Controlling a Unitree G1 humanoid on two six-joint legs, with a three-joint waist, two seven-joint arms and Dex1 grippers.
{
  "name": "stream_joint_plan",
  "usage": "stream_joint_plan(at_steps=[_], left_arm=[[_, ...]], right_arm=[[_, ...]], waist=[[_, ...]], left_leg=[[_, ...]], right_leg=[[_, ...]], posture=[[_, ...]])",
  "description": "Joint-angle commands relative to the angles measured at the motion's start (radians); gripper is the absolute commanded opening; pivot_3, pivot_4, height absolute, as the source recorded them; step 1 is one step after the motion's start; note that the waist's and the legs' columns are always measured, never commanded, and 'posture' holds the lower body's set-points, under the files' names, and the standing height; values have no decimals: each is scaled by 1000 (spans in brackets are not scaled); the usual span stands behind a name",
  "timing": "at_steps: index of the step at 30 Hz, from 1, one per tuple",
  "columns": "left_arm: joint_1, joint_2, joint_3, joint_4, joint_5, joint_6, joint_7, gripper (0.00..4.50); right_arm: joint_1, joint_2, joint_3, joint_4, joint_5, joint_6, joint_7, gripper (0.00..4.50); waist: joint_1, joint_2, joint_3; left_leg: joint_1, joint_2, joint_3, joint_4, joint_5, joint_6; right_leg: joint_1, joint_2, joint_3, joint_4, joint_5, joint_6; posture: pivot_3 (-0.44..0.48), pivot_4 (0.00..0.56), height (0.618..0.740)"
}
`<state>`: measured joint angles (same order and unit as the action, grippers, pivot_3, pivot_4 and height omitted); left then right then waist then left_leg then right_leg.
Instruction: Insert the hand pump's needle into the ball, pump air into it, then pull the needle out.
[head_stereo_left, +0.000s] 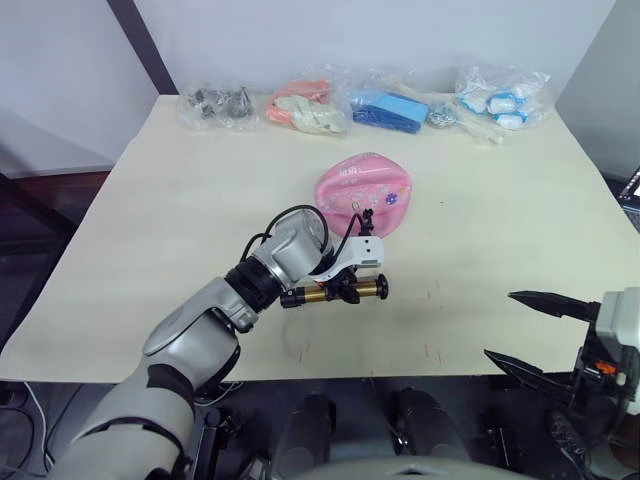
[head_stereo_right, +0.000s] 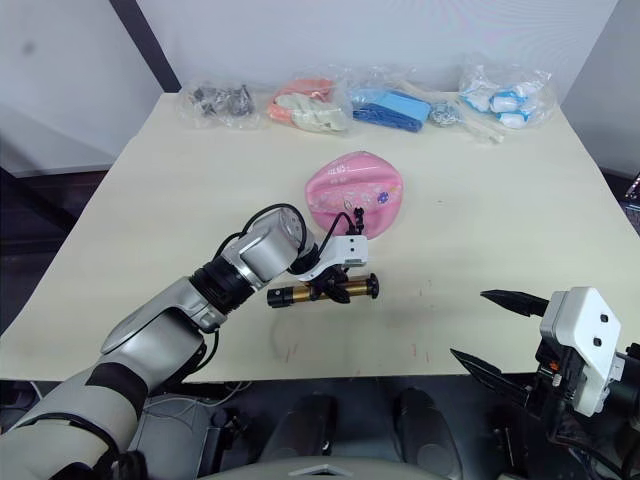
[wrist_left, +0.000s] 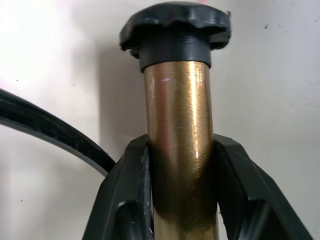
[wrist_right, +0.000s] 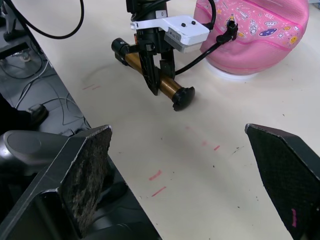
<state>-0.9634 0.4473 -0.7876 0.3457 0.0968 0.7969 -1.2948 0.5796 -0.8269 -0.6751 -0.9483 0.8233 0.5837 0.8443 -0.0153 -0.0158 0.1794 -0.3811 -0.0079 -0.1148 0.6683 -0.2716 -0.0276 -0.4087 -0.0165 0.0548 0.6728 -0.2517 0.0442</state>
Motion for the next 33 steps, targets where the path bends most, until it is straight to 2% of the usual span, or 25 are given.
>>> stream_joint_plan(at_steps=[1, 2, 4, 7, 11, 17, 21, 25, 27, 30, 33], left_arm=[[-13, 2, 20, -28, 6, -14, -14, 1614], [-8, 7, 28, -41, -3, -16, -23, 1265], [2, 13, 54, -70, -29, -14, -39, 1085], [15, 26, 104, -125, -85, 8, -69, 1085], [58, 60, 229, -212, -212, -24, -131, 1085], [101, 39, 375, -264, -361, -50, -149, 1085], [153, -44, 493, -228, -453, -130, -112, 1085], [229, -175, 601, -199, -562, -265, -97, 1085], [269, -249, 631, -174, -580, -378, -88, 1085], [295, -318, 654, -143, -602, -455, -86, 1085], [333, -413, 664, -75, -637, -569, -135, 1085]], right_arm=[[0, -7, -10, -29, 12, -4, -3, 4500], [1, -6, -10, -29, 13, -3, -4, 4500], [3, -5, -13, -31, 14, -2, -6, 4500], [10, 1, -21, -35, 20, -1, -9, 4500], [21, 15, -33, -35, 45, 6, -21, 4500], [33, 25, -81, -28, 122, 10, -52, 4500], [42, 25, -113, -19, 176, 14, -74, 4500], [35, 24, -129, -18, 227, 17, -108, 4500], [32, 27, -139, -16, 261, 18, -133, 4500], [43, 25, -160, -13, 290, 19, -149, 4500], [63, 33, -186, -17, 300, 15, -167, 4500]], waist=[[0, 0, 0], [0, 0, 0], [0, 0, 0], [0, 0, 0], [-1, 0, 0], [1, 0, 0], [2, 0, 0], [1, 0, 0], [3, 0, 0], [3, 0, 0], [4, 0, -1]], left_leg=[[0, 0, 0, 0, 0, 0], [0, 0, 0, 0, 0, 0], [0, 0, 0, 0, 0, 0], [0, 0, 0, 0, 0, 0], [0, 0, 0, 0, 0, 0], [0, 0, 0, 0, 0, 0], [0, 0, 0, 0, 0, 0], [0, 0, 0, 0, 0, 0], [0, 0, 1, 1, 0, 0], [0, 0, 1, 1, 0, 0], [0, 0, 1, 1, 0, 0]], right_leg=[[0, 0, 0, 0, 0, 0], [0, 0, 0, 0, 0, 0], [0, 0, 0, 0, 0, 0], [0, 0, 0, 0, 0, 0], [0, 0, 0, 0, 0, 0], [0, 0, 0, 0, 0, -1], [0, -1, 0, 0, 1, -2], [0, -1, 0, 0, 1, -2], [0, -1, 1, 0, 1, -2], [0, -1, 1, 0, 1, -2], [0, -1, 1, 0, 1, -2]], posture=[[0, 150, 740], [0, 150, 740], [0, 150, 740], [0, 150, 740], [0, 150, 740], [0, 150, 740], [0, 150, 740], [0, 150, 740], [0, 150, 740], [0, 150, 740], [0, 150, 740]])
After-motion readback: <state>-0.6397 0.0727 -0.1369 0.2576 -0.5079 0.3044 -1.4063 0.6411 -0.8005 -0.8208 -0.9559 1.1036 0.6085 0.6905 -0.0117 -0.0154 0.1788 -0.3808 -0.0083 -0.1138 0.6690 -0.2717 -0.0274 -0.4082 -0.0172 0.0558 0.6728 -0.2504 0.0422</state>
